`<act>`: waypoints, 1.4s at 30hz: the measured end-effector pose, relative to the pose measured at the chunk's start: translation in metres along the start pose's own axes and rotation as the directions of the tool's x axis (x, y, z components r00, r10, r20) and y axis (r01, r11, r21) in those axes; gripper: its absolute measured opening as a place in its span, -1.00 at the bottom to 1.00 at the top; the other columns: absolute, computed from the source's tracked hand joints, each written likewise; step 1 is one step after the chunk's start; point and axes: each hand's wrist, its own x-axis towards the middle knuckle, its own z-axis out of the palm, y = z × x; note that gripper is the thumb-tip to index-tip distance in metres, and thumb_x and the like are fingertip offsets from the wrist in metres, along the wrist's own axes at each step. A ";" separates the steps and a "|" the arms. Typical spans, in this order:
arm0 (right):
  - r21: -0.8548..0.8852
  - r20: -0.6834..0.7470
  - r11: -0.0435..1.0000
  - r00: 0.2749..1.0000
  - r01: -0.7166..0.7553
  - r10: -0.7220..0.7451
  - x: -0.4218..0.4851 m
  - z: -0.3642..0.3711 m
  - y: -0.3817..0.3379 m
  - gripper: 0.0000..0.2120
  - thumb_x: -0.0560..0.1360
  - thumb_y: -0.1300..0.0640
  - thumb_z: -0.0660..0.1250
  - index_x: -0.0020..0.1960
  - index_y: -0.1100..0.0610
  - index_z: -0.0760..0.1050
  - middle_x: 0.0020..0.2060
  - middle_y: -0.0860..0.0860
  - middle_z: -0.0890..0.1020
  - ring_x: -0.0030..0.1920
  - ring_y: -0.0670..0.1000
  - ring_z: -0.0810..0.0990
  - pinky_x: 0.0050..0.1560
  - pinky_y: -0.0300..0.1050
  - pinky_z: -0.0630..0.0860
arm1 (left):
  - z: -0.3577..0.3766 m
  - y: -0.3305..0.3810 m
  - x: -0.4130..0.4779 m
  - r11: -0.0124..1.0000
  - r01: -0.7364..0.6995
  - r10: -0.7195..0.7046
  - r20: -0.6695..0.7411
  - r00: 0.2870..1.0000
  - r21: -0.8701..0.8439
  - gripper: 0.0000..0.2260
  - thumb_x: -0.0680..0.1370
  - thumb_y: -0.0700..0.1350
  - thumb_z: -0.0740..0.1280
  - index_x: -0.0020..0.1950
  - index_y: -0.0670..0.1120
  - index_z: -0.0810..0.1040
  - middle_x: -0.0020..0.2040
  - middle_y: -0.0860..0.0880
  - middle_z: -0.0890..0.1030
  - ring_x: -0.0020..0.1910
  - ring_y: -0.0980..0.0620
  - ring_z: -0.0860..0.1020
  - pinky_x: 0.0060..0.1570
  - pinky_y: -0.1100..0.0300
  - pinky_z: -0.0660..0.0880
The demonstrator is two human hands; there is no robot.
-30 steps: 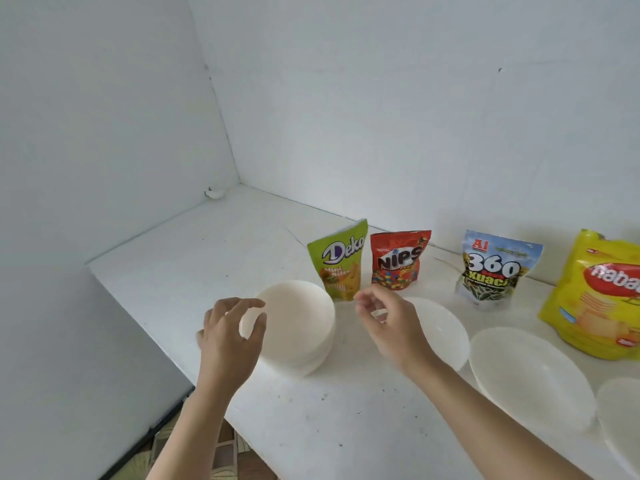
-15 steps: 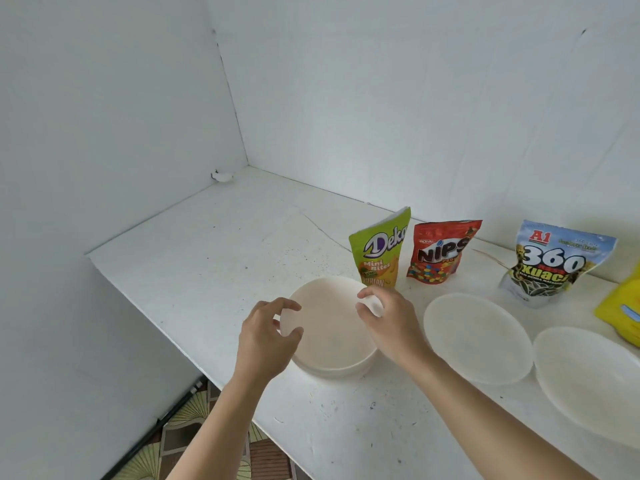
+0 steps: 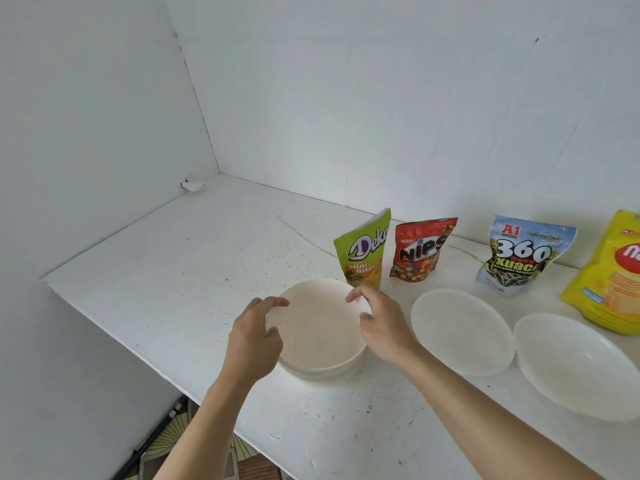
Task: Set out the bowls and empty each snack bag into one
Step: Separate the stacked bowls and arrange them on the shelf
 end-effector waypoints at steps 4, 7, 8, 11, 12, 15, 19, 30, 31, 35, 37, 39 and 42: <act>-0.033 0.043 0.999 0.999 0.013 -0.012 0.001 -0.006 -0.006 -0.56 0.54 0.50 0.11 0.25 0.08 0.46 0.39 0.05 0.47 0.39 0.05 0.42 0.09 -0.27 0.32 | -0.006 0.000 0.006 0.998 -0.042 0.044 0.055 0.998 -0.038 -0.49 0.54 -0.43 0.17 0.31 0.06 0.56 0.14 0.09 0.54 -0.23 0.13 0.47 -0.22 0.32 0.39; -0.031 0.072 1.000 0.997 -0.004 0.007 0.001 -0.009 -0.007 -0.54 0.55 0.48 0.09 0.26 0.04 0.46 0.34 0.05 0.47 0.12 -0.05 0.54 -0.08 -0.29 0.37 | -0.009 0.000 0.006 0.998 -0.046 0.050 0.076 0.996 -0.048 -0.49 0.56 -0.41 0.16 0.32 0.09 0.54 0.23 0.14 0.55 -0.19 0.12 0.46 -0.17 0.31 0.39; -0.032 0.082 0.999 0.997 -0.007 0.010 0.001 -0.010 -0.007 -0.54 0.56 0.46 0.09 0.27 0.02 0.45 0.25 0.04 0.50 -0.10 -0.15 0.51 -0.23 -0.36 0.35 | -0.009 0.001 0.006 0.998 -0.053 0.056 0.075 0.996 -0.046 -0.50 0.57 -0.39 0.16 0.33 0.10 0.54 0.25 0.16 0.54 -0.13 0.11 0.47 -0.12 0.30 0.40; -0.030 0.057 1.000 0.998 -0.003 0.005 -0.002 -0.013 -0.008 -0.54 0.59 0.40 0.08 0.31 -0.03 0.44 -0.19 0.01 0.54 -0.42 -0.16 0.35 -0.42 -0.30 0.26 | -0.012 0.004 0.005 0.996 -0.082 0.083 0.055 0.995 -0.021 -0.51 0.61 -0.34 0.17 0.38 0.15 0.52 0.31 0.24 0.53 0.23 0.00 0.49 0.19 0.15 0.44; -0.035 0.035 0.999 0.999 0.015 -0.014 -0.003 -0.014 -0.009 -0.54 0.59 0.39 0.09 0.31 -0.04 0.44 -0.27 0.02 0.52 -0.46 -0.14 0.34 -0.42 -0.24 0.26 | -0.014 0.007 0.005 0.995 -0.103 0.104 0.041 0.994 -0.011 -0.51 0.62 -0.33 0.18 0.39 0.16 0.51 0.32 0.27 0.52 0.31 -0.01 0.47 0.27 0.08 0.44; 0.047 -0.034 0.996 0.997 0.071 -0.069 -0.007 -0.026 -0.020 -0.52 0.57 0.40 0.10 0.28 -0.08 0.46 -0.15 0.17 0.62 -0.48 0.00 0.37 -0.38 -0.11 0.34 | -0.023 0.025 0.005 0.983 -0.172 0.171 -0.023 0.985 -0.068 -0.52 0.63 -0.34 0.18 0.40 0.13 0.53 0.33 0.27 0.53 0.34 0.10 0.45 0.35 0.08 0.41; 0.232 -0.118 0.961 0.985 0.149 -0.124 -0.018 -0.052 -0.033 -0.42 0.47 0.48 0.12 0.26 -0.06 0.53 -0.12 0.10 0.58 -0.15 0.21 0.41 -0.12 -0.11 0.44 | -0.030 0.059 -0.001 0.950 -0.223 0.209 -0.084 0.974 -0.219 -0.51 0.61 -0.39 0.16 0.33 0.12 0.57 0.28 0.31 0.57 0.17 0.12 0.53 0.18 0.19 0.44; 0.297 -0.337 0.926 0.933 0.235 -0.129 -0.079 -0.110 -0.018 -0.50 0.37 0.35 0.10 0.07 -0.09 0.60 -0.33 0.29 0.36 -0.43 -0.05 0.20 -0.42 -0.26 0.20 | 0.005 0.126 -0.049 0.905 -0.273 0.235 -0.151 0.960 -0.325 -0.54 0.56 -0.39 0.22 0.09 0.16 0.66 0.12 0.33 0.63 -0.20 0.14 0.49 -0.22 0.43 0.42; 0.289 -0.340 0.930 0.932 0.229 -0.123 -0.085 -0.115 -0.013 -0.50 0.34 0.32 0.09 0.05 -0.11 0.60 -0.36 0.25 0.33 -0.43 -0.06 0.20 -0.42 -0.26 0.19 | 0.012 0.129 -0.054 0.902 -0.266 0.228 -0.148 0.962 -0.339 -0.54 0.55 -0.40 0.23 0.07 0.16 0.67 0.11 0.34 0.64 -0.20 0.14 0.48 -0.22 0.40 0.42; 0.295 -0.333 0.936 0.939 0.190 -0.085 -0.107 -0.128 0.009 -0.52 0.30 0.27 0.09 0.00 -0.13 0.60 -0.30 0.36 0.37 -0.39 0.07 0.21 -0.40 -0.21 0.18 | 0.037 0.138 -0.075 0.884 -0.235 0.198 -0.131 0.971 -0.405 -0.63 0.49 -0.22 0.20 0.01 0.20 0.67 0.08 0.34 0.64 -0.20 0.15 0.47 -0.12 0.31 0.42; 0.313 -0.333 0.934 0.941 0.173 -0.062 -0.117 -0.131 0.019 -0.54 0.29 0.26 0.11 -0.02 -0.12 0.61 -0.21 0.39 0.43 -0.35 0.17 0.23 -0.36 -0.16 0.20 | 0.047 0.141 -0.085 0.879 -0.216 0.181 -0.121 0.976 -0.425 -0.62 0.41 -0.15 0.16 -0.01 0.22 0.66 0.05 0.36 0.64 -0.19 0.14 0.47 -0.13 0.38 0.40; 0.323 -0.349 0.934 0.937 0.154 -0.034 -0.129 -0.133 0.029 -0.55 0.28 0.25 0.12 -0.04 -0.12 0.62 -0.20 0.40 0.44 -0.36 0.16 0.24 -0.34 -0.13 0.20 | 0.057 0.142 -0.096 0.879 -0.198 0.167 -0.108 0.980 -0.434 -0.60 0.39 -0.15 0.15 -0.03 0.23 0.67 0.02 0.37 0.63 -0.18 0.14 0.48 -0.16 0.38 0.41; 0.327 -0.370 0.936 0.929 0.129 0.001 -0.146 -0.131 0.045 -0.55 0.27 0.26 0.12 -0.07 -0.13 0.62 -0.36 0.31 0.34 -0.42 0.01 0.21 -0.39 -0.19 0.17 | 0.070 0.138 -0.108 0.883 -0.171 0.165 -0.052 0.985 -0.438 -0.60 0.47 -0.23 0.20 0.00 0.25 0.63 0.01 0.27 0.63 -0.18 0.14 0.49 -0.19 0.34 0.45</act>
